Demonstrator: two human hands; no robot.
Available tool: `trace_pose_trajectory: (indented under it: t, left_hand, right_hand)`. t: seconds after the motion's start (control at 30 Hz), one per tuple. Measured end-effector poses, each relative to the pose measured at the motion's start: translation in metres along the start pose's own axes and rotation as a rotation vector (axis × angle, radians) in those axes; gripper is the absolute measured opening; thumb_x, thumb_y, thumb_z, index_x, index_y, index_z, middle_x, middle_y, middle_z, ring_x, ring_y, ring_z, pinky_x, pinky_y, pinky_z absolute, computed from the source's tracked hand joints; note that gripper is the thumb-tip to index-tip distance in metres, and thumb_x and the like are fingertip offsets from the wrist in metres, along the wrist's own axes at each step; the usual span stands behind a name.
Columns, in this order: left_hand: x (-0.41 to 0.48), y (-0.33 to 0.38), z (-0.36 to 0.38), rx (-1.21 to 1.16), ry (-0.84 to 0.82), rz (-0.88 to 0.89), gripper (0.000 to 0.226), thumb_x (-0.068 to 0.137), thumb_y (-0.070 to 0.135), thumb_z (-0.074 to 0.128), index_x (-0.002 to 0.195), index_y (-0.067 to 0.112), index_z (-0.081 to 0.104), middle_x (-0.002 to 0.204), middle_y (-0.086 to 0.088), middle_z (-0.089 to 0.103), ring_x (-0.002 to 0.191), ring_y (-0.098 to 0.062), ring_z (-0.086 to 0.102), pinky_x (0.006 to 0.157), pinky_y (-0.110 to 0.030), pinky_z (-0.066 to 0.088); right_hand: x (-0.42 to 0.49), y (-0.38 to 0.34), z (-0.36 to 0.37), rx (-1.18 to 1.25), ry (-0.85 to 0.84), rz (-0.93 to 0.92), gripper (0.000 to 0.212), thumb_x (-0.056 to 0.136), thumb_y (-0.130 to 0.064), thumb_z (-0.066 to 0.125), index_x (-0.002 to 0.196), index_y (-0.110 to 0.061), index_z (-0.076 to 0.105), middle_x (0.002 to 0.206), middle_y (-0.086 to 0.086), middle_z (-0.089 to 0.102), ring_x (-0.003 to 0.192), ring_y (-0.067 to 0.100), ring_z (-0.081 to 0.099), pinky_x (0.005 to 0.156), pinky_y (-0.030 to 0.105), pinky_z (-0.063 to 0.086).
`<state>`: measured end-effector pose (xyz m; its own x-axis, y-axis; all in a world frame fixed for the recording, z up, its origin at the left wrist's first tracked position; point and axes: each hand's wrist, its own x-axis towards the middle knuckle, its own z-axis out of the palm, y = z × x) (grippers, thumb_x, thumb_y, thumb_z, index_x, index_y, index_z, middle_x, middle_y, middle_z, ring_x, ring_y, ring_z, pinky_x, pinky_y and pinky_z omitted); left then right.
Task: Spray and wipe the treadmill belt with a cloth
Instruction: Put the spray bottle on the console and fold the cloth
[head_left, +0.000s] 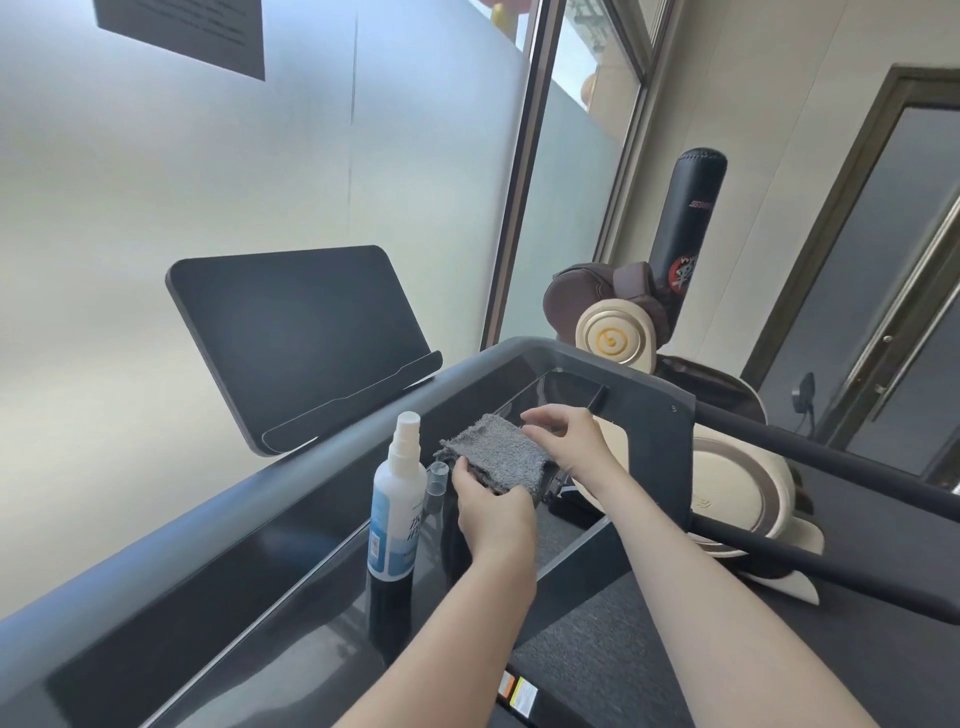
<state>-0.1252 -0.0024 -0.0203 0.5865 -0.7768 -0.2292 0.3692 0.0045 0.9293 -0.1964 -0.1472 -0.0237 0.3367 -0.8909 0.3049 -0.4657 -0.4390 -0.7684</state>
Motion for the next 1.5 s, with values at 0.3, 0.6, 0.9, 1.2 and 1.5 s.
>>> trace_pose_trajectory:
  t: [0.3, 0.6, 0.9, 1.2, 1.5]
  left_hand:
    - [-0.02, 0.002, -0.015, 0.005, -0.034, -0.035, 0.06, 0.087, -0.003, 0.05, 0.14, 0.018, 0.036, 0.138, -0.002, 0.045, 0.113, -0.017, 0.049, 0.101, -0.033, 0.041]
    - [-0.022, -0.002, -0.02, -0.002, -0.079, -0.075, 0.053, 0.089, -0.004, 0.046, 0.137, 0.017, 0.039, 0.126, -0.003, 0.052, 0.11, -0.022, 0.055, 0.093, -0.033, 0.046]
    - [-0.015, -0.001, -0.016, 0.069, -0.121, -0.018, 0.044, 0.087, -0.008, 0.037, 0.121, 0.019, 0.049, 0.102, 0.004, 0.063, 0.096, -0.016, 0.059, 0.094, -0.036, 0.049]
    - [0.012, -0.021, -0.003, 1.058, -0.18, 0.602, 0.033, 0.087, 0.002, 0.048, 0.114, 0.013, 0.063, 0.113, -0.004, 0.056, 0.113, -0.025, 0.042, 0.093, -0.032, 0.037]
    - [0.02, -0.021, -0.008, 0.784, -0.026, 0.543, 0.021, 0.075, -0.003, 0.056, 0.077, 0.006, 0.074, 0.082, -0.011, 0.07, 0.083, -0.029, 0.062, 0.073, -0.04, 0.051]
  right_hand:
    - [-0.059, -0.011, -0.009, -0.216, -0.103, -0.181, 0.047, 0.074, 0.014, 0.051, 0.091, -0.023, 0.075, 0.107, -0.009, 0.067, 0.107, 0.01, 0.054, 0.097, 0.023, 0.041]
    - [-0.079, -0.008, 0.006, -0.136, 0.053, -0.076, 0.015, 0.083, -0.02, 0.07, 0.097, -0.022, 0.076, 0.11, -0.004, 0.064, 0.107, 0.005, 0.051, 0.096, 0.022, 0.038]
    - [-0.082, -0.003, -0.015, 0.034, 0.092, 0.023, 0.04, 0.087, 0.007, 0.048, 0.104, -0.019, 0.073, 0.109, -0.006, 0.068, 0.1, 0.002, 0.06, 0.087, 0.016, 0.046]
    - [-0.018, 0.018, -0.012, 0.056, 0.126, 0.413, 0.007, 0.083, -0.018, 0.066, 0.078, -0.019, 0.07, 0.09, 0.005, 0.067, 0.086, 0.022, 0.061, 0.086, 0.037, 0.052]
    - [-0.008, 0.036, -0.008, 0.385, 0.193, 0.528, 0.014, 0.084, -0.004, 0.067, 0.072, -0.009, 0.062, 0.07, 0.009, 0.062, 0.06, 0.015, 0.059, 0.055, 0.022, 0.048]
